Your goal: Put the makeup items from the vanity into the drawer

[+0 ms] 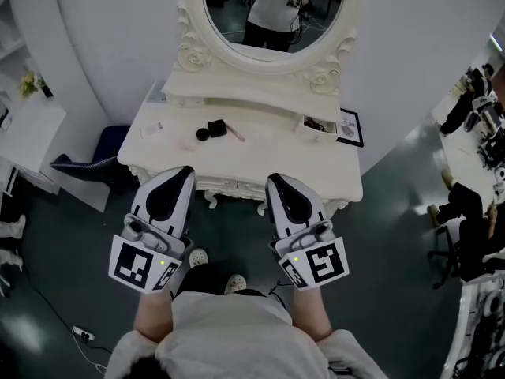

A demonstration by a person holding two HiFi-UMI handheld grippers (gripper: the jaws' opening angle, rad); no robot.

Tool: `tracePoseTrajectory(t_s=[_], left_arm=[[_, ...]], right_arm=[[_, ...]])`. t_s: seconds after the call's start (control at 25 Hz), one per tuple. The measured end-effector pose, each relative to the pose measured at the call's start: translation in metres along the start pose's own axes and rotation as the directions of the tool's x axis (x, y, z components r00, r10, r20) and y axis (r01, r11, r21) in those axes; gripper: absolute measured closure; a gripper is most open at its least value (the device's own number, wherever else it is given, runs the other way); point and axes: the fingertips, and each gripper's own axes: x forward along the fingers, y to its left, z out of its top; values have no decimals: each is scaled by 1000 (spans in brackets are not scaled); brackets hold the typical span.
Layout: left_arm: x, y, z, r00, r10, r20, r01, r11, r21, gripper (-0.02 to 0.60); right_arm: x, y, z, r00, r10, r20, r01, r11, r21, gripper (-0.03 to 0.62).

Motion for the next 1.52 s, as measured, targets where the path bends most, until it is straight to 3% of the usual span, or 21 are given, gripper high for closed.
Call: tracePoseTrajectory(t_s=[1.04, 1.52], left_arm=[[64, 154, -59, 999, -31, -35, 30, 999, -26, 568], [84, 207, -88, 992, -110, -55, 107, 993, -56, 568]], right_arm=[[168, -8, -56, 995, -10, -95, 10, 1000, 6, 566], [228, 4, -98, 983, -33, -183, 37, 999, 18, 566]])
